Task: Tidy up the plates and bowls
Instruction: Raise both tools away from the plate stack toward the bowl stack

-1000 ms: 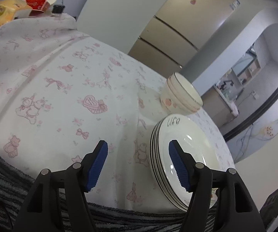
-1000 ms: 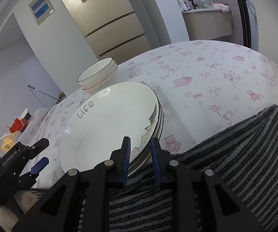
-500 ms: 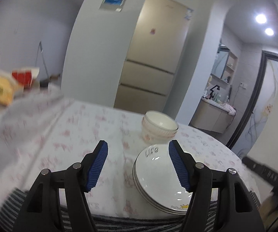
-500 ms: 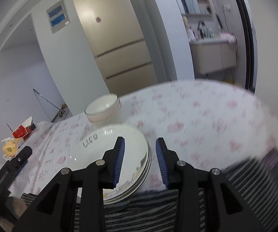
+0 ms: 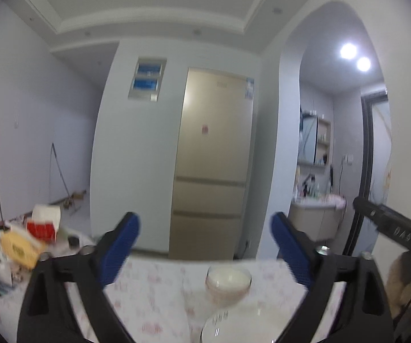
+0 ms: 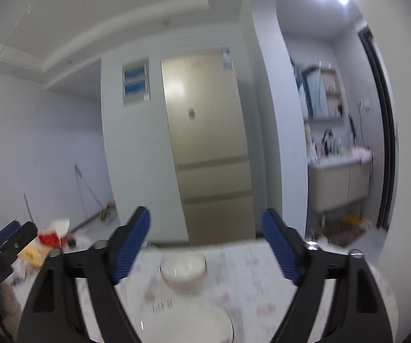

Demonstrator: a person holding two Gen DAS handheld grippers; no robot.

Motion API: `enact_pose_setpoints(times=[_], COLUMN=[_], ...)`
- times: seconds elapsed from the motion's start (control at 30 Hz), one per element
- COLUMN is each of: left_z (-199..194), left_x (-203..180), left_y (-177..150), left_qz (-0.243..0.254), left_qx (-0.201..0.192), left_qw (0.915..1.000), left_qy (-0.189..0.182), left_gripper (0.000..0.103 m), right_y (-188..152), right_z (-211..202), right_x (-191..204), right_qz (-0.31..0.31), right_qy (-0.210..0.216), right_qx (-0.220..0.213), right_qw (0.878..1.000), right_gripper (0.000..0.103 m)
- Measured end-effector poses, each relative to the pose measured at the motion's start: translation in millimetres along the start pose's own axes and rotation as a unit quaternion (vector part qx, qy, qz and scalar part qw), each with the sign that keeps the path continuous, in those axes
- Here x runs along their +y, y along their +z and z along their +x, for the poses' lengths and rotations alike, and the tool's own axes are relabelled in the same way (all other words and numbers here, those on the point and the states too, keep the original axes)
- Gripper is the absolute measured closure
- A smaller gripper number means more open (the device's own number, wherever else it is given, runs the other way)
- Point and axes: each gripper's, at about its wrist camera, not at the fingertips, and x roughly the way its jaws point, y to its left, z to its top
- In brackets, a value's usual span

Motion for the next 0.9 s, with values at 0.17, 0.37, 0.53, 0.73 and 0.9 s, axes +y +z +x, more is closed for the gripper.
enact_pose_setpoints(times=[0.17, 0.37, 0.53, 0.73, 0.9], left_z=[2, 25, 54, 82, 135], left_x=[-16, -30, -36, -37, -27], left_y=[33, 57, 87, 65, 12], left_qz=[0.042, 0.028, -0.003, 0.010, -0.002], left_qx=[-0.063, -0.100, -0.118, -0.125, -0.069], left_qw=[0.9971, 0.9945, 0.9927, 0.9921, 0.9975], left_qy=[0.002, -0.004, -0.025, -0.001, 0.014], left_gripper=[0.000, 0.000, 0.000, 0.000, 0.000], right_y=[35, 71, 78, 68, 43], right_z=[12, 19, 29, 50, 87], right_x=[13, 4, -9, -18, -30], right_qz=[-0.017, 0.024, 0.066, 0.053, 0.047], right_qy=[0.005, 0.005, 0.002, -0.010, -0.044], right_qx=[-0.041, -0.092, -0.128, -0.138, -0.094], right_qw=[0.999, 0.995, 0.990, 0.989, 0.994], right_gripper=[0.005, 0.003, 0.001, 0.001, 0.001])
